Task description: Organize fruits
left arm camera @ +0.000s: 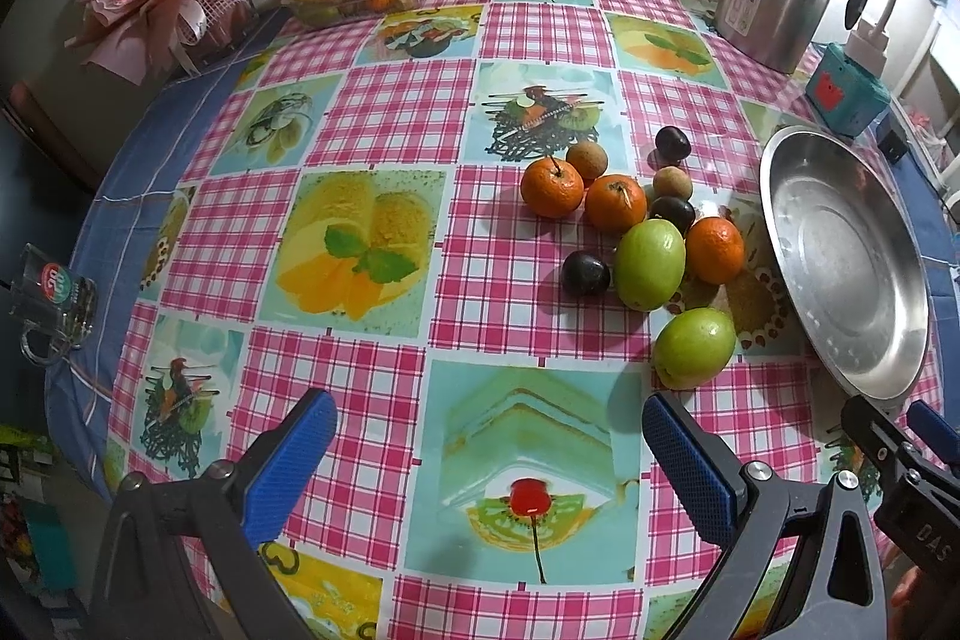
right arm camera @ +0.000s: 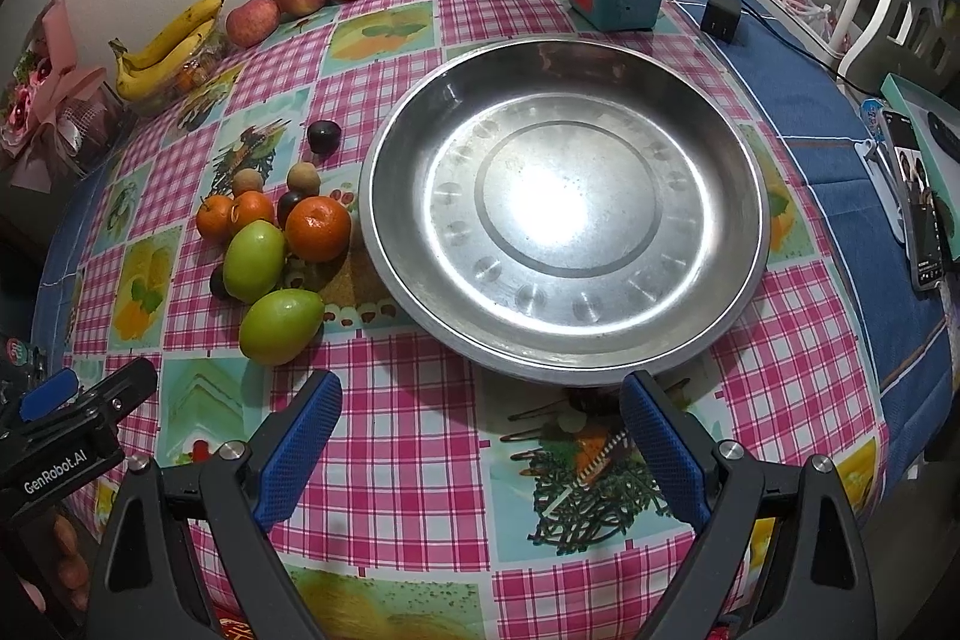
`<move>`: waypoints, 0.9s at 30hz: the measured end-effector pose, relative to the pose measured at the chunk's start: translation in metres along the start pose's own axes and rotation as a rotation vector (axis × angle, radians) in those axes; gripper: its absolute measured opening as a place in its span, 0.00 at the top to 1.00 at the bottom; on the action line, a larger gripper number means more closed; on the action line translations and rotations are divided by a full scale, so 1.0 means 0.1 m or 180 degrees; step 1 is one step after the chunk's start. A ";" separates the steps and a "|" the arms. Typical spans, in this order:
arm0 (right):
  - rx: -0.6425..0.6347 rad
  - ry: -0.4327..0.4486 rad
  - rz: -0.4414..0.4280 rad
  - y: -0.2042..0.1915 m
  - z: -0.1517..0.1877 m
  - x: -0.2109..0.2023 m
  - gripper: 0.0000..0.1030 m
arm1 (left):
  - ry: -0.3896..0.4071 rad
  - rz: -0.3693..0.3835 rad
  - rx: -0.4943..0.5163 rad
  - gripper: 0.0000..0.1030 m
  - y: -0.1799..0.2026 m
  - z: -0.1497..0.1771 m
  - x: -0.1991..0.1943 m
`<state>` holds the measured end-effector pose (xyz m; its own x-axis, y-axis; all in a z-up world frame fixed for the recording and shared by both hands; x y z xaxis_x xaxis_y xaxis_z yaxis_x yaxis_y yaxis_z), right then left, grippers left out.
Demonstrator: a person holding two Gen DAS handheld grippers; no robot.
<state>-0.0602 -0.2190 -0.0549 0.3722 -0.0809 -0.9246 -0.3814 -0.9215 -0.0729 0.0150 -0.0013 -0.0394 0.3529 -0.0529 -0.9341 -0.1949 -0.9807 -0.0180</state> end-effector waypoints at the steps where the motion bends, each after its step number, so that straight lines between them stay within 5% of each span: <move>1: 0.0002 -0.0004 0.0005 0.00 0.00 0.00 0.09 | 0.0001 0.0005 -0.0009 0.00 0.00 0.00 0.00; 27: 0.0083 0.0066 0.0074 0.02 -0.04 -0.02 0.09 | 0.0101 0.0180 -0.0131 0.00 -0.03 -0.19 -0.14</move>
<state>-0.0583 -0.2225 -0.0514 0.3803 -0.1103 -0.9182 -0.4120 -0.9091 -0.0615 0.0282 -0.0015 -0.0196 0.3715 -0.1140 -0.9214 -0.1778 -0.9828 0.0498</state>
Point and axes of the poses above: each gripper's, at about its wrist camera, not at the fingertips, and x roughly the way its jaws point, y to its right, z to its underside, the point moved 5 cm from there along x, roughly the way its jaws point, and after that the axes turned 2 degrees about z, right-handed, at the moved point
